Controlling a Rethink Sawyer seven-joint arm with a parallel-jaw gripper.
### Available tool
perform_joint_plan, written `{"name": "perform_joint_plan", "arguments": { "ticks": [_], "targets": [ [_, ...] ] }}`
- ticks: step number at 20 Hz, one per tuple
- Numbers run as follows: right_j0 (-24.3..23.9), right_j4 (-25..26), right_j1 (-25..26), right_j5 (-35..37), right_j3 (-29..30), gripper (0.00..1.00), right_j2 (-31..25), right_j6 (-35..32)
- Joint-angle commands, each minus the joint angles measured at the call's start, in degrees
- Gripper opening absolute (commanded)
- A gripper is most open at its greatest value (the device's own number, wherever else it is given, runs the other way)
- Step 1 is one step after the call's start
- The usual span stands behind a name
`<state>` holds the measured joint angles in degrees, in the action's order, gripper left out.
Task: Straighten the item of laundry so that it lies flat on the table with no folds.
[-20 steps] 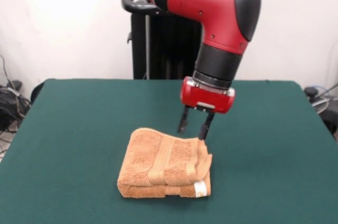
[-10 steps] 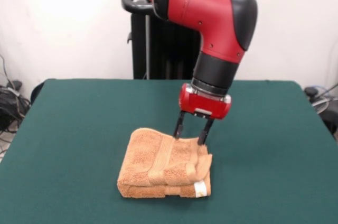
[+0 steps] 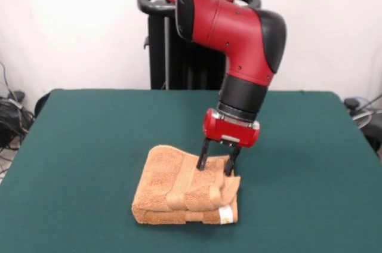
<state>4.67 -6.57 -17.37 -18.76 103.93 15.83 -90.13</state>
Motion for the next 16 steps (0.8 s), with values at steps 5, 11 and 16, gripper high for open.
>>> {"name": "perform_joint_plan", "arguments": {
  "ticks": [5,11,16],
  "targets": [
    [3.2,-5.7,10.7,-6.0,-3.4,1.00,-4.1,-12.4],
    [18.9,-24.4,13.1,-1.4,-1.8,1.00,11.2,-7.1],
    [18.4,-23.9,11.3,1.5,-0.9,1.00,11.0,-7.6]
  ]
}}
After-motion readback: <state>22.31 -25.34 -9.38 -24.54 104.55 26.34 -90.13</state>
